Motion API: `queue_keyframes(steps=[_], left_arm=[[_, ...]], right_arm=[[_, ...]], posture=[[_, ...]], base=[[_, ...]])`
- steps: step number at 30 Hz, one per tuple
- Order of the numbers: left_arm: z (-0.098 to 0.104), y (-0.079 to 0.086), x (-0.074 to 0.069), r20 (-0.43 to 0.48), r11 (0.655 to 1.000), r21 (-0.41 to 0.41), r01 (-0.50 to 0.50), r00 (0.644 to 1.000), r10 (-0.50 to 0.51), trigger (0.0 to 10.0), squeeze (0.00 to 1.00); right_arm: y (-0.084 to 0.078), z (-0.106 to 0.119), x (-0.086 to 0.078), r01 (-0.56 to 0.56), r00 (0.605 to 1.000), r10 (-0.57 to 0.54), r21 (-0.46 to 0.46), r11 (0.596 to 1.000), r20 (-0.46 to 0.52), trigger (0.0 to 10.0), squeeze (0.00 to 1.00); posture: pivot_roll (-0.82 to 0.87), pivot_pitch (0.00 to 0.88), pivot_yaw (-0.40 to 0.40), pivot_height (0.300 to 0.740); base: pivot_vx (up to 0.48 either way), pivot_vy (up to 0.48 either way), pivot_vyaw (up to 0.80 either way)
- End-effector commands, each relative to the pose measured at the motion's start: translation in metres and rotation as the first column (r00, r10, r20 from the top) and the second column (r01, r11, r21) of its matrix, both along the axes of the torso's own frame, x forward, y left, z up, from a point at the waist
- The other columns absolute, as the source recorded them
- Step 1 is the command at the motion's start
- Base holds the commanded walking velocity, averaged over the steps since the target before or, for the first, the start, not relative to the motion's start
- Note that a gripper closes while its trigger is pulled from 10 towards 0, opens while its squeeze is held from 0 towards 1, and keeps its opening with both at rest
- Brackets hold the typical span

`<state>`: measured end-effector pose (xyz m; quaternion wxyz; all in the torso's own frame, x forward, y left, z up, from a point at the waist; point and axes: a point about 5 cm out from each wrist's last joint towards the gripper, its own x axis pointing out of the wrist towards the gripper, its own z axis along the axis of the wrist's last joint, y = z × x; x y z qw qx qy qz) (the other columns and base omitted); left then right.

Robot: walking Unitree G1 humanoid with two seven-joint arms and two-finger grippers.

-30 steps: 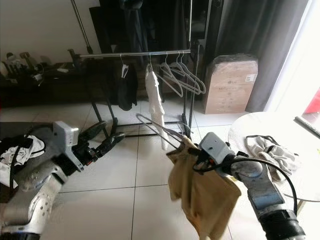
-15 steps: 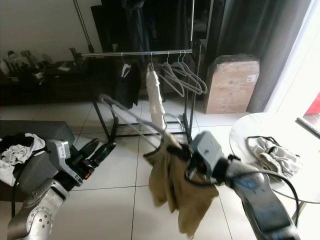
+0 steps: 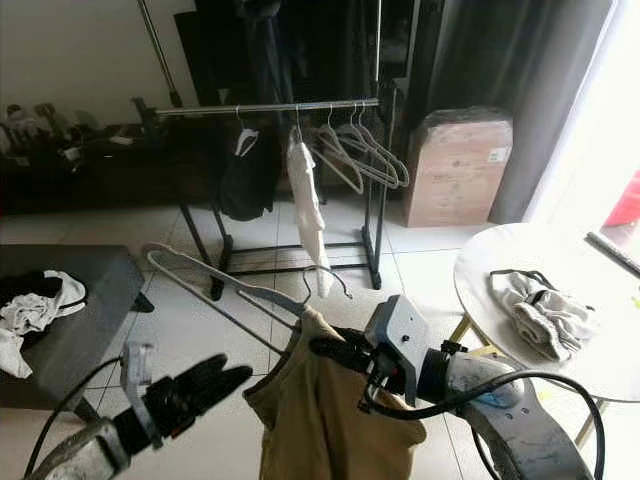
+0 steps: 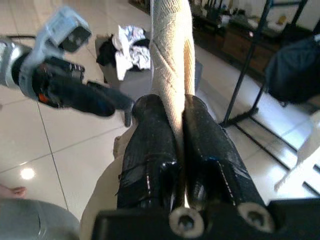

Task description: Hang hanger

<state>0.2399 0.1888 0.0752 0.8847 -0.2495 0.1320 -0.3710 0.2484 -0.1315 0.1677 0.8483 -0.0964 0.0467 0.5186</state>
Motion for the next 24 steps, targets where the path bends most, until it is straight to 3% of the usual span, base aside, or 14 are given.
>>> queue_keyframes(steps=[1,5,12,18,24], left_arm=[[-0.004,0.005,-0.002,-0.022,1.000,0.018,-0.008,1.000,0.008,10.0,0.00],[-0.004,0.007,-0.004,-0.028,1.000,0.007,-0.014,1.000,0.014,10.0,0.00],[0.006,0.004,0.006,0.008,0.992,-0.101,-0.069,0.998,0.070,10.0,0.00],[0.014,-0.008,0.011,0.028,0.990,-0.138,-0.003,1.000,0.007,10.0,0.00],[0.014,-0.010,0.013,0.009,0.991,-0.129,0.040,0.999,-0.039,10.0,0.00]], right_arm=[[0.004,0.018,-0.001,-0.027,0.997,0.025,0.029,0.999,0.075,0.0,0.00],[0.005,0.023,-0.002,-0.038,0.996,0.035,0.035,0.999,0.088,0.0,0.00],[0.011,0.027,-0.015,-0.098,0.993,0.093,0.070,0.993,0.074,0.0,0.00],[0.011,0.025,-0.024,-0.108,0.993,0.104,0.083,0.991,0.052,0.0,0.00],[0.013,0.026,-0.030,-0.120,0.992,0.117,0.100,0.988,0.037,0.0,0.00]], posture=[[-0.08,0.064,0.029,0.740],[-0.08,0.063,0.025,0.740],[-0.08,0.066,0.022,0.740],[-0.09,0.072,0.025,0.740],[-0.09,0.075,0.027,0.740]], base=[[0.000,0.000,0.00],[0.000,0.000,0.00],[0.000,0.000,0.00],[0.000,0.000,0.00],[0.000,0.000,0.00]])
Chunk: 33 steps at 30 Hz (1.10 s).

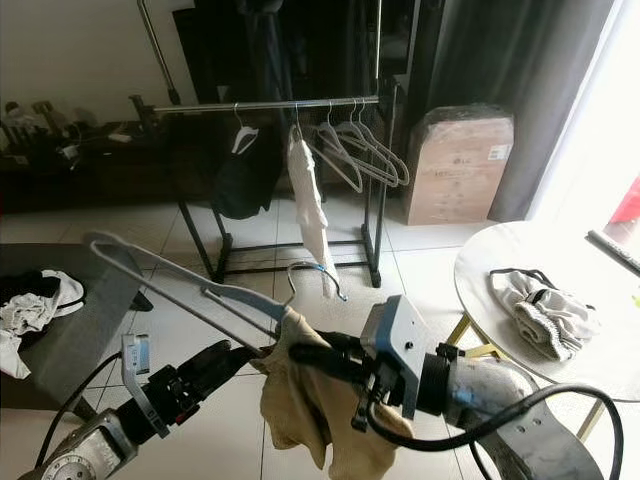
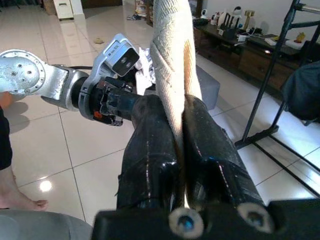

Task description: Hang hanger

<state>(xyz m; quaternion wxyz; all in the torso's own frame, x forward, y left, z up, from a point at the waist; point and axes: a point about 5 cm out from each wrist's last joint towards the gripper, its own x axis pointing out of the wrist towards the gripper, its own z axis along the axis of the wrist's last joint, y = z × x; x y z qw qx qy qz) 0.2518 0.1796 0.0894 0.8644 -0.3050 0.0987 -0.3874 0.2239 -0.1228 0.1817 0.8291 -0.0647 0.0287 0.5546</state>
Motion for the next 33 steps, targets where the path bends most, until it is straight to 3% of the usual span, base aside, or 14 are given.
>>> queue_keyframes(steps=[1,7,14,19,23,33], left_arm=[[0.000,0.000,0.002,-0.014,0.999,0.011,0.034,0.999,-0.033,10.0,0.00],[-0.005,0.012,0.004,-0.042,0.996,0.080,0.026,0.999,-0.023,10.0,0.00],[-0.014,0.009,0.003,-0.080,0.994,0.104,0.039,0.996,-0.031,10.0,0.00],[-0.016,0.003,0.002,-0.090,0.994,0.074,0.082,0.993,-0.076,10.0,0.00],[-0.007,-0.003,0.000,-0.048,0.990,0.039,0.138,0.989,-0.137,10.0,0.00],[-0.005,0.002,-0.006,-0.035,0.982,0.055,0.179,0.984,-0.177,10.0,0.00]], right_arm=[[0.005,0.012,-0.006,-0.037,0.998,0.036,0.033,0.999,0.042,0.0,0.00],[0.008,0.012,-0.008,-0.050,0.998,0.049,0.037,0.998,0.038,0.0,0.00],[0.010,0.015,-0.010,-0.060,0.997,0.058,0.040,0.997,0.042,0.0,0.00],[0.012,0.018,-0.011,-0.073,0.996,0.071,0.045,0.996,0.046,0.0,0.00],[0.013,0.017,-0.011,-0.076,0.996,0.074,0.045,0.996,0.043,0.0,0.00],[0.016,0.015,-0.009,-0.086,0.996,0.084,0.041,0.995,0.036,0.0,0.00]], posture=[[-0.09,0.075,0.027,0.740],[-0.10,0.081,0.028,0.740],[-0.10,0.084,0.025,0.740],[-0.11,0.085,0.022,0.740],[-0.11,0.085,0.022,0.740],[-0.10,0.085,0.020,0.740]], base=[[0.000,0.000,0.00],[0.000,0.000,0.00],[0.000,0.000,0.00],[0.000,0.000,0.00],[0.000,0.000,0.00],[0.000,0.000,0.00]])
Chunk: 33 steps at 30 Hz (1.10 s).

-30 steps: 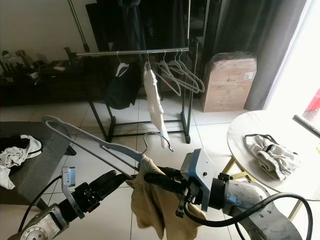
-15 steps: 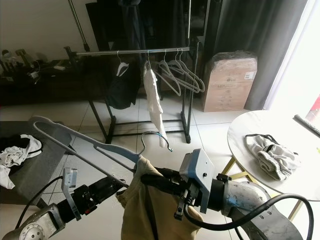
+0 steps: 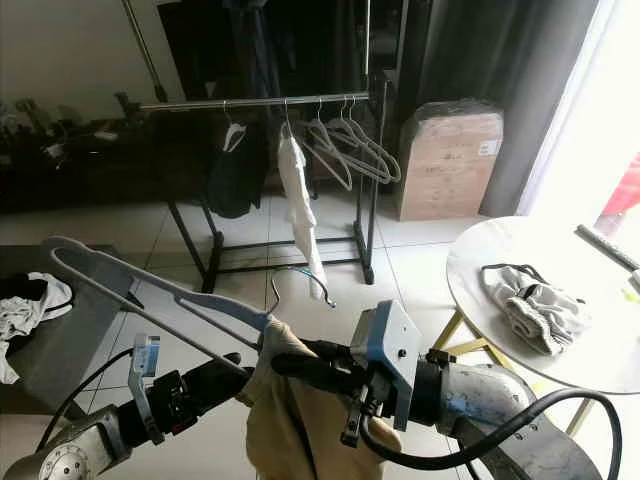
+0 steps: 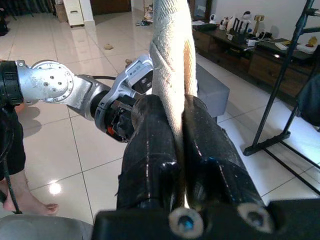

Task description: Hang hanger

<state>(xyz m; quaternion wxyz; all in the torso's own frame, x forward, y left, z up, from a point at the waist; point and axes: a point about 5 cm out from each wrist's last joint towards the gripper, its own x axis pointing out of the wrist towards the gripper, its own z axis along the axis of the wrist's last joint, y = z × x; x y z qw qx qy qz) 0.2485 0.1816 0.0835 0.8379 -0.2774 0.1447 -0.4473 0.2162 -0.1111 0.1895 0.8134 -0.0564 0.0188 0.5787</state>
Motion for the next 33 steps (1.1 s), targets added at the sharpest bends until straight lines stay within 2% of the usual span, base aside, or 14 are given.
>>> queue_keyframes(steps=[1,7,11,16,17,20,22,26,28,33], left_arm=[[0.001,0.000,-0.003,-0.004,1.000,0.004,0.022,1.000,-0.022,10.0,0.00],[-0.012,-0.003,-0.001,-0.055,0.996,0.088,0.021,0.998,-0.016,10.0,0.00],[-0.013,-0.004,0.002,-0.050,0.994,0.106,0.008,0.999,-0.003,10.0,0.00],[-0.019,-0.005,0.015,-0.051,0.986,0.146,-0.082,0.995,0.090,10.0,0.00],[-0.020,-0.005,0.021,-0.047,0.980,0.145,-0.133,0.989,0.141,10.0,0.00],[-0.021,-0.005,0.027,-0.035,0.965,0.166,-0.203,0.977,0.211,10.0,0.00],[-0.021,-0.012,0.025,-0.064,0.982,0.108,-0.157,0.984,0.165,10.0,0.00],[-0.025,-0.017,0.019,-0.100,0.992,0.093,-0.089,0.990,0.099,10.0,0.00],[-0.039,-0.018,0.014,-0.164,0.985,0.165,-0.042,0.984,0.069,10.0,0.00],[-0.046,-0.018,0.010,-0.199,0.981,0.194,-0.010,0.979,0.049,10.0,0.00]], right_arm=[[0.004,0.007,-0.001,-0.027,0.999,0.026,0.018,0.999,0.031,0.0,0.00],[0.006,0.010,0.001,-0.039,0.998,0.038,0.018,0.999,0.046,0.0,0.00],[0.007,0.012,0.000,-0.044,0.998,0.043,0.021,0.999,0.050,0.0,0.00],[0.008,0.013,-0.003,-0.054,0.997,0.053,0.023,0.998,0.050,0.0,0.00],[0.008,0.013,-0.003,-0.055,0.997,0.054,0.024,0.998,0.050,0.0,0.00],[0.008,0.014,-0.003,-0.057,0.997,0.056,0.025,0.998,0.049,0.0,0.00],[0.009,0.014,-0.003,-0.060,0.997,0.059,0.027,0.998,0.050,0.0,0.00],[0.010,0.015,-0.002,-0.061,0.997,0.060,0.029,0.998,0.058,0.0,0.00],[0.011,0.016,-0.002,-0.068,0.996,0.066,0.031,0.997,0.065,0.0,0.00],[0.013,0.017,-0.002,-0.082,0.994,0.080,0.028,0.996,0.069,0.0,0.00]], posture=[[-0.10,0.086,0.020,0.740],[-0.10,0.085,0.020,0.740],[-0.11,0.084,0.021,0.740],[-0.12,0.082,0.022,0.740],[-0.12,0.080,0.020,0.740],[-0.12,0.081,0.020,0.740],[-0.12,0.077,0.018,0.740],[-0.12,0.077,0.019,0.740],[-0.12,0.078,0.020,0.740],[-0.12,0.081,0.021,0.740]], base=[[0.000,0.000,0.00],[0.000,0.000,0.00],[0.000,0.000,0.00],[0.000,0.000,0.00],[0.000,0.000,0.00],[0.000,0.000,0.00],[0.000,0.000,0.00],[0.000,0.000,0.00],[0.000,0.000,0.00],[0.000,0.000,0.00]])
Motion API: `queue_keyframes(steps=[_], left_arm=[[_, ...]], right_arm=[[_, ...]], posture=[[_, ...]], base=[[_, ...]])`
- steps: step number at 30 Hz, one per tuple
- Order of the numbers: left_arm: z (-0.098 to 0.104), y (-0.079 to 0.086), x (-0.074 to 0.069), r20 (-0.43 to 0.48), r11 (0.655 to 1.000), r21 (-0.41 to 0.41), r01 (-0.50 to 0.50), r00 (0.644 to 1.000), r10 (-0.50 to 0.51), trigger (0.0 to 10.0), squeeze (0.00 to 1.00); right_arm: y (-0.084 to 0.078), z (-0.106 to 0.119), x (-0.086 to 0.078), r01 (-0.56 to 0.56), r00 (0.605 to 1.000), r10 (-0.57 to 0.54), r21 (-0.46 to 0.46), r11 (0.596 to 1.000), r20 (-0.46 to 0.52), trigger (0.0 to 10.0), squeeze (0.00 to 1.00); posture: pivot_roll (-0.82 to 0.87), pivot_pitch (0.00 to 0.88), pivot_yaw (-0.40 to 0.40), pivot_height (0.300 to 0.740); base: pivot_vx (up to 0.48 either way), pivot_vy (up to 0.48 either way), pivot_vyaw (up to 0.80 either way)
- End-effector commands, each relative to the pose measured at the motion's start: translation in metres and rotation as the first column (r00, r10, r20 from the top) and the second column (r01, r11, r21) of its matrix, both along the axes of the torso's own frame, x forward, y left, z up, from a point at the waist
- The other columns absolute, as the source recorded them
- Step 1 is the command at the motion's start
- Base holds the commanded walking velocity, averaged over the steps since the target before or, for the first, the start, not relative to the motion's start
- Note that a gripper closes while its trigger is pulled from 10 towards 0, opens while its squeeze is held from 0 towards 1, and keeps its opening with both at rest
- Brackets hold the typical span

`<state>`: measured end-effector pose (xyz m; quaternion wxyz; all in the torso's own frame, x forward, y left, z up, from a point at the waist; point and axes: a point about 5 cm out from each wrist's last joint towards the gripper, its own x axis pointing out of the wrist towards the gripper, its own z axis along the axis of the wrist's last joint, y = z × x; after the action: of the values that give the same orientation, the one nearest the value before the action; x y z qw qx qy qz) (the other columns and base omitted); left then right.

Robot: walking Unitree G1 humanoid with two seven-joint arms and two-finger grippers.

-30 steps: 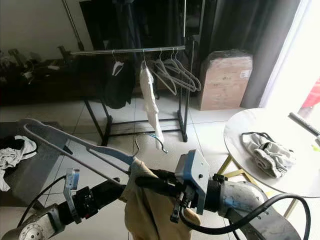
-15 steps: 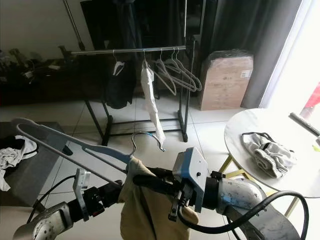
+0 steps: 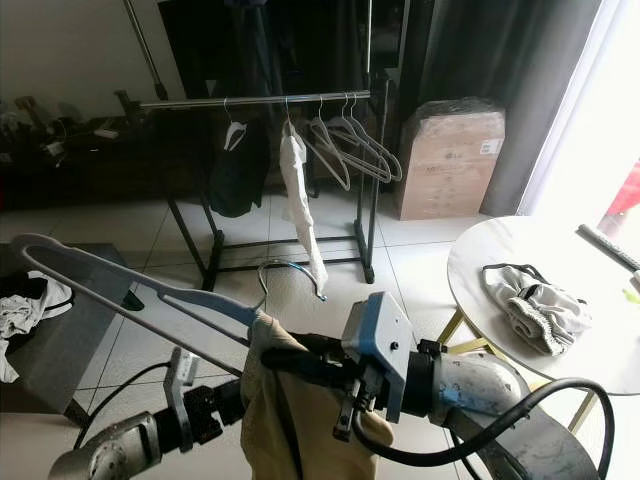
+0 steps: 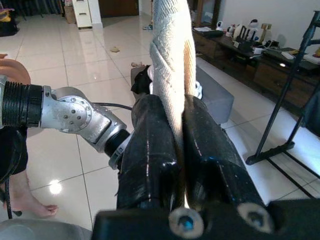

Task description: Hang hanger

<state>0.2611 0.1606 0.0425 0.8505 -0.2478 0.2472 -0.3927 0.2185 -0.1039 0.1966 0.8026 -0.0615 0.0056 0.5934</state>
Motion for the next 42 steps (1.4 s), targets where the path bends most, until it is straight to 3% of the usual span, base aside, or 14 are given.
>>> queue_keyframes(steps=[1,5,6,7,8,9,12,13,14,15,16,23,36,42], left_arm=[[-0.005,0.003,-0.002,-0.037,1.000,0.029,0.006,0.999,-0.005,10.0,0.00],[0.002,0.002,0.005,0.000,1.000,-0.012,-0.019,1.000,0.019,10.0,0.00],[0.002,0.002,0.006,0.006,1.000,0.005,-0.023,1.000,0.023,10.0,0.00],[-0.002,0.003,0.009,0.018,0.997,0.071,-0.039,0.999,0.038,10.0,0.00],[-0.002,0.003,0.009,0.018,0.997,0.071,-0.039,0.999,0.038,10.0,0.00],[-0.004,0.004,0.014,0.037,0.989,0.130,-0.074,0.997,0.070,10.0,0.00],[-0.003,0.007,0.021,0.083,0.969,0.187,-0.161,0.985,0.148,10.0,0.00],[-0.003,0.007,0.023,0.098,0.960,0.211,-0.186,0.981,0.168,7.6,0.00],[-0.004,0.009,0.025,0.116,0.945,0.243,-0.221,0.973,0.198,3.9,0.00],[-0.004,0.010,0.025,0.119,0.942,0.248,-0.227,0.972,0.203,3.9,0.00],[-0.004,0.007,0.023,0.112,0.949,0.221,-0.223,0.973,0.202,0.0,0.00],[0.002,0.008,0.025,0.171,0.940,0.192,-0.281,0.953,0.250,0.0,0.00],[0.005,0.016,0.024,0.186,0.934,0.174,-0.312,0.942,0.280,0.0,0.00],[0.010,0.023,0.027,0.216,0.910,0.151,-0.386,0.911,0.351,0.0,0.00]], right_arm=[[0.006,0.010,-0.005,-0.047,0.998,0.046,0.024,0.999,0.043,0.0,0.00],[0.009,0.011,-0.006,-0.065,0.997,0.064,0.030,0.997,0.040,0.0,0.00],[0.009,0.011,-0.006,-0.064,0.997,0.063,0.030,0.997,0.040,0.0,0.00],[0.009,0.011,-0.006,-0.065,0.997,0.063,0.029,0.997,0.040,0.0,0.00],[0.009,0.011,-0.006,-0.065,0.997,0.063,0.029,0.997,0.040,0.0,0.00],[0.009,0.011,-0.006,-0.062,0.997,0.061,0.026,0.998,0.041,0.0,0.00],[0.007,0.010,-0.006,-0.055,0.998,0.054,0.018,0.998,0.040,0.0,0.00],[0.006,0.010,-0.005,-0.052,0.998,0.051,0.015,0.999,0.040,0.0,0.00],[0.006,0.010,-0.005,-0.048,0.998,0.048,0.013,0.999,0.039,0.0,0.00],[0.006,0.010,-0.005,-0.048,0.998,0.047,0.012,0.999,0.039,0.0,0.00],[0.005,0.009,-0.004,-0.043,0.998,0.043,0.009,0.999,0.039,0.0,0.00],[0.000,0.005,0.002,0.005,0.999,-0.004,-0.024,1.000,0.044,0.0,0.00],[-0.008,0.001,0.009,0.069,0.996,-0.065,-0.062,0.996,0.059,0.0,0.00],[-0.013,0.000,0.013,0.107,0.992,-0.101,-0.076,0.991,0.074,0.0,0.00]], posture=[[-0.12,0.084,0.020,0.740],[-0.12,0.085,0.018,0.740],[-0.12,0.085,0.018,0.740],[-0.12,0.085,0.017,0.740],[-0.12,0.085,0.017,0.740],[-0.12,0.086,0.016,0.740],[-0.12,0.086,0.015,0.740],[-0.12,0.086,0.014,0.740],[-0.12,0.086,0.014,0.740],[-0.12,0.086,0.014,0.740],[-0.12,0.086,0.014,0.740],[-0.11,0.087,0.014,0.740],[-0.11,0.089,0.013,0.740],[-0.11,0.088,0.012,0.740]], base=[[0.000,0.000,0.00],[0.000,0.000,0.00],[0.000,0.000,0.00],[0.000,0.000,0.00],[0.000,0.000,0.00],[0.000,0.000,0.00],[0.000,0.000,0.00],[0.000,0.000,0.00],[0.000,0.000,0.00],[0.000,0.000,0.00],[0.000,0.000,0.00],[0.000,0.000,0.00],[0.000,0.000,0.00],[0.000,0.000,0.00]])
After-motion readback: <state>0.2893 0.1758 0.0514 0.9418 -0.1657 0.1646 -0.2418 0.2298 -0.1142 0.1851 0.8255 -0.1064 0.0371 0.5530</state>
